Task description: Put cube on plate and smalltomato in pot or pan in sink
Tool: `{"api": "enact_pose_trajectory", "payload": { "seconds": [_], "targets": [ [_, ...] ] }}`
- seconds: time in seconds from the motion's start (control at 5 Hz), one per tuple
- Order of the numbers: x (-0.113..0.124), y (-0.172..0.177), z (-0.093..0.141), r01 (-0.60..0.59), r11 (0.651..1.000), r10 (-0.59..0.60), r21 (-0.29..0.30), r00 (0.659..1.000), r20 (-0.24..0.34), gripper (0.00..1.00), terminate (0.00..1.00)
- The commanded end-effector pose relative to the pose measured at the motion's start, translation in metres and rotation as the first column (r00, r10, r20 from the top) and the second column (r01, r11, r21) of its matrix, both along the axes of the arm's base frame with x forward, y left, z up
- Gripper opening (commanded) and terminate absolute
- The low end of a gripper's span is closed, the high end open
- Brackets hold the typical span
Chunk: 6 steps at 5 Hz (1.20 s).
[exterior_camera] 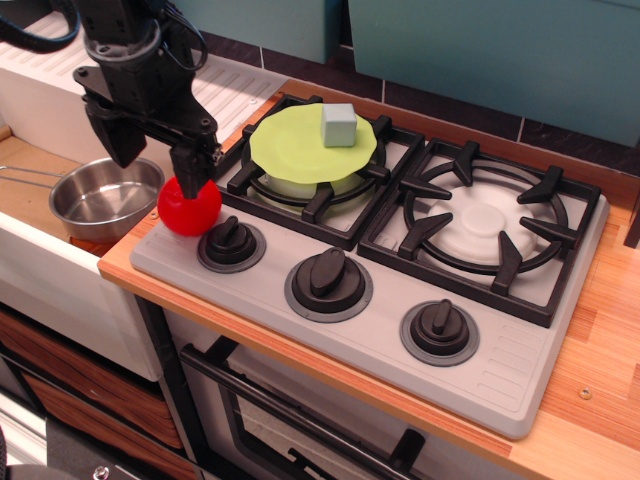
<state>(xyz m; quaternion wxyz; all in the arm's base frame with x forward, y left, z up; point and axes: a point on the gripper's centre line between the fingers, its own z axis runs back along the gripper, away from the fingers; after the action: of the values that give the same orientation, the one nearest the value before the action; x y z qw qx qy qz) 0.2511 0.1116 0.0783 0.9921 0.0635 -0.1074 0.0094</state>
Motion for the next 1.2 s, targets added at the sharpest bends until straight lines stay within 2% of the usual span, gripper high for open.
{"api": "enact_pose_trajectory", "payload": {
  "seconds": [0.0, 0.4, 1.0],
  "targets": [
    [0.018, 0.003, -0.002, 0.018, 1.000, -0.018, 0.008, 0.996, 0.084, 1.00, 0.00],
    [0.025, 0.008, -0.018, 0.026, 1.000, -0.026, 0.001, 0.994, 0.104, 1.00, 0.00],
    [0.022, 0.008, -0.024, 0.007, 0.998, -0.004, -0.067, 0.999, 0.040, 1.00, 0.00]
  ]
}}
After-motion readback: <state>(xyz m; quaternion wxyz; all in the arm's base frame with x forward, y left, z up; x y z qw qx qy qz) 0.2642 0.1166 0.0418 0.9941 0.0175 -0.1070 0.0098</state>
